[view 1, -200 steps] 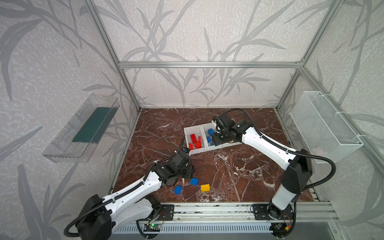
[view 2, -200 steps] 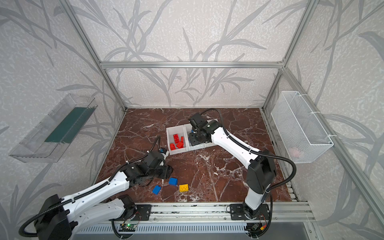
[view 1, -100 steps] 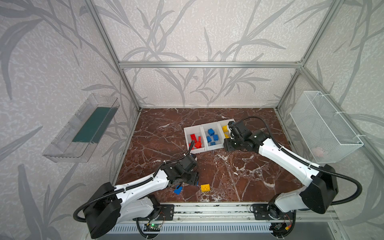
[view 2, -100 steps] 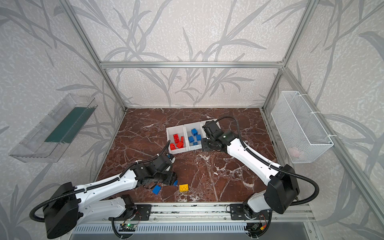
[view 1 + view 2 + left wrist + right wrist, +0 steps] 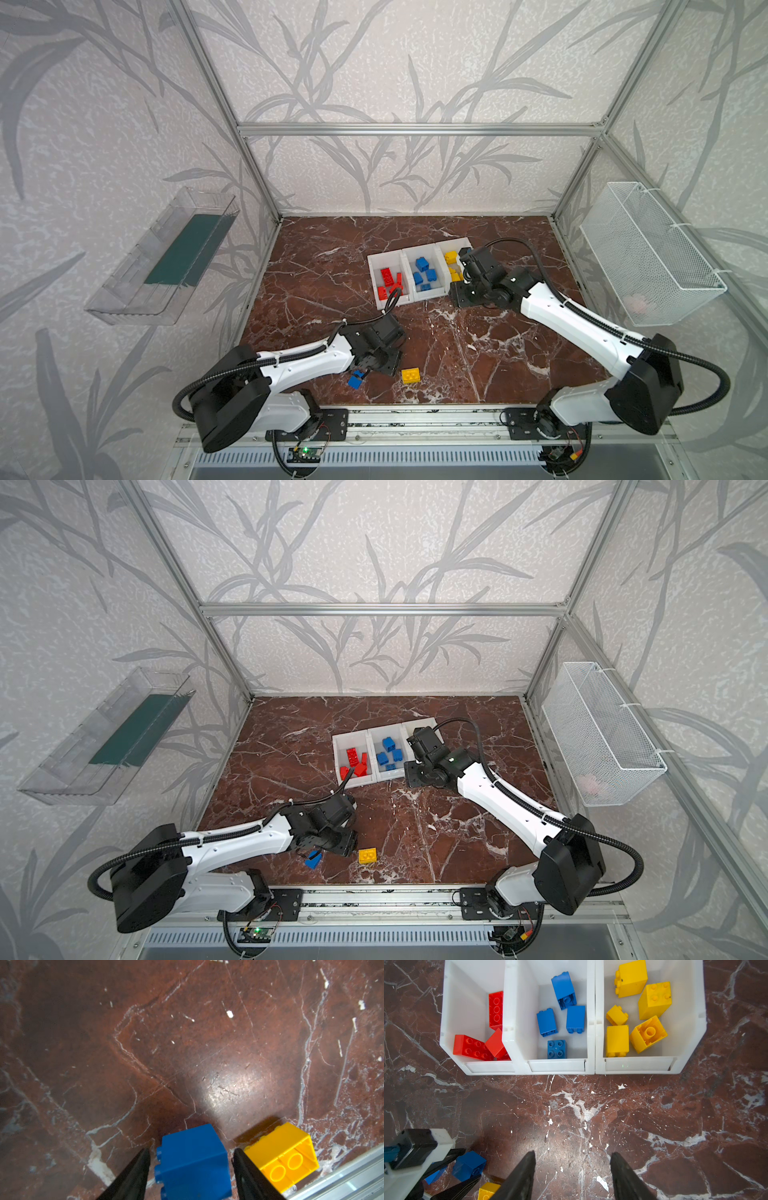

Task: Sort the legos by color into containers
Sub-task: 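Carry the blue brick with the left gripper into the middle compartment and release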

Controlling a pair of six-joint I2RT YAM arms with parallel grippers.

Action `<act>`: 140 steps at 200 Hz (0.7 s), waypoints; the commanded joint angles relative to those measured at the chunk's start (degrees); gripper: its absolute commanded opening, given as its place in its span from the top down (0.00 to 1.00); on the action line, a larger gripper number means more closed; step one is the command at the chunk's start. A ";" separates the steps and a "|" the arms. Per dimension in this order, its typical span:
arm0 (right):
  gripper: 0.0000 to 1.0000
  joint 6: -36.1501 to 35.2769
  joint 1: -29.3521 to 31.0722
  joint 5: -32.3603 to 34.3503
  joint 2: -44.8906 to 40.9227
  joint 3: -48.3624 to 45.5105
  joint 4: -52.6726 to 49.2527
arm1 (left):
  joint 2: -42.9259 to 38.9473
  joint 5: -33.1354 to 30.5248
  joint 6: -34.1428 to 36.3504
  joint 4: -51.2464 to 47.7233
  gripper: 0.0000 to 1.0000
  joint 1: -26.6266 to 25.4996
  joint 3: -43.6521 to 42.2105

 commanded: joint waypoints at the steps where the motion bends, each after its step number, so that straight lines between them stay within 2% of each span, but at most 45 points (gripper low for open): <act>1: 0.42 1.07 -0.23 0.27 -2.44 -1.27 0.43 | 0.89 -0.56 -0.24 -1.45 0.43 -0.26 1.97; 20: 0.42 1.22 -0.24 0.70 -3.31 -1.79 0.23 | 1.02 -0.58 0.10 -1.24 0.55 -0.19 2.21; 34: 0.43 1.39 -0.26 0.99 -4.06 -2.13 0.14 | 0.87 -0.88 0.47 -1.45 0.61 -0.23 2.52; 71: 0.44 1.92 -0.47 1.60 -5.91 -2.72 -0.28 | 0.20 -2.60 3.44 -2.40 0.63 -0.13 5.06; 99: 0.45 2.13 -0.61 2.31 -7.66 -2.84 -1.20 | 0.34 -9.95 6.80 -4.03 0.63 0.42 11.27; 140: 0.46 2.34 -0.87 3.61 -10.57 -3.92 -2.41 | 5.79 -9.40 14.55 0.90 0.63 5.26 22.55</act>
